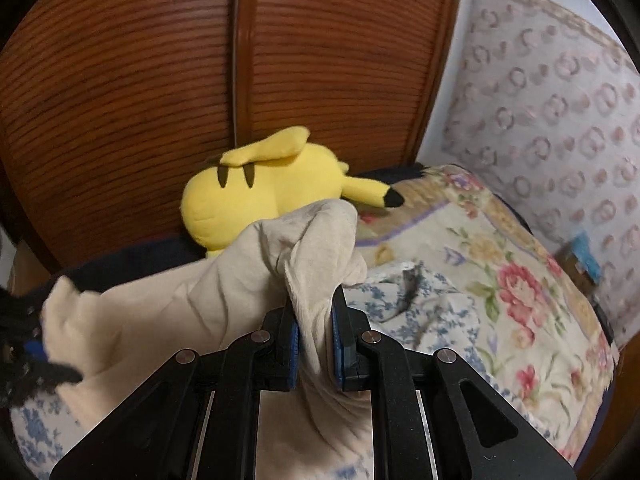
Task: Fold small clothes
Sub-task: 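Carry the folded shirt with both tools toward the yellow plush toy, then lower the folded shirt beside the yellow plush toy and open both tools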
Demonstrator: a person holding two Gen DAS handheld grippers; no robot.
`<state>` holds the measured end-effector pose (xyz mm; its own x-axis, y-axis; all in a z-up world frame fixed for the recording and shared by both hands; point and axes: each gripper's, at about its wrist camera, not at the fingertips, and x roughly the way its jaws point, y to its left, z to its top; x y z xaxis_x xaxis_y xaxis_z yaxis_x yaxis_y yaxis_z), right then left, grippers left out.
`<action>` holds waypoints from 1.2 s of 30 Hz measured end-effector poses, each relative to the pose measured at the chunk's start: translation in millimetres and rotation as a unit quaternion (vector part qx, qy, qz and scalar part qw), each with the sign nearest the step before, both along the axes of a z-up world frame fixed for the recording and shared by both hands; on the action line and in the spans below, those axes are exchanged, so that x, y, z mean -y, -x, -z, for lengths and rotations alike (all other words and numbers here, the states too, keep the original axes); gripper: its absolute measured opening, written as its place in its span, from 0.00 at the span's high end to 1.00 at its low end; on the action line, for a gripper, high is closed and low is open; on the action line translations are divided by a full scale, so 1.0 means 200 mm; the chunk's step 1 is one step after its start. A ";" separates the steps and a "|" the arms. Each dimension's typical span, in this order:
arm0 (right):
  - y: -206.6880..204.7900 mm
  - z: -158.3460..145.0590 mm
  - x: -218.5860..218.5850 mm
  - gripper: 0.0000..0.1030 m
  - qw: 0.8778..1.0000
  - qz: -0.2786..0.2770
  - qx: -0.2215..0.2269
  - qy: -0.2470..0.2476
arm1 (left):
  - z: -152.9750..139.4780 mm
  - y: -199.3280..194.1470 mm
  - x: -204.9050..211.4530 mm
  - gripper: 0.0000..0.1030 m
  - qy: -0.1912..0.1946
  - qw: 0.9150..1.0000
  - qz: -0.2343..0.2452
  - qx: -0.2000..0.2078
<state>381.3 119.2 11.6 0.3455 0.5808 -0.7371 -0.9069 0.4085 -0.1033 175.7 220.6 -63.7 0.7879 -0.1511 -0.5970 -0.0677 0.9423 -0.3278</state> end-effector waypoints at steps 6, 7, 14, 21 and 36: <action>-0.10 0.14 -0.10 0.79 0.999 0.034 -0.038 0.006 | 0.08 -0.01 -0.08 0.90 0.032 0.999 -0.034 -0.019; -0.10 0.15 -0.10 0.72 0.998 0.044 -0.037 0.005 | 0.07 0.00 -0.09 0.88 0.035 0.999 -0.036 -0.015; -0.07 0.04 0.07 0.49 0.995 0.076 -0.033 -0.062 | -0.02 0.06 -0.05 0.68 -0.008 0.999 -0.048 0.006; -0.08 0.19 0.17 0.48 0.994 0.096 -0.044 -0.027 | -0.07 0.04 -0.01 0.43 -0.068 0.995 -0.067 0.022; -0.14 0.30 0.30 0.44 0.986 0.148 -0.069 -0.044 | -0.08 -0.03 0.14 0.43 -0.121 0.992 -0.045 0.003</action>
<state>410.2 59.8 -47.9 0.4095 0.5330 -0.7404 -0.7493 0.6595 0.0603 181.4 191.8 -47.6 0.7953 0.0660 -0.6027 -0.1532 0.9837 -0.0945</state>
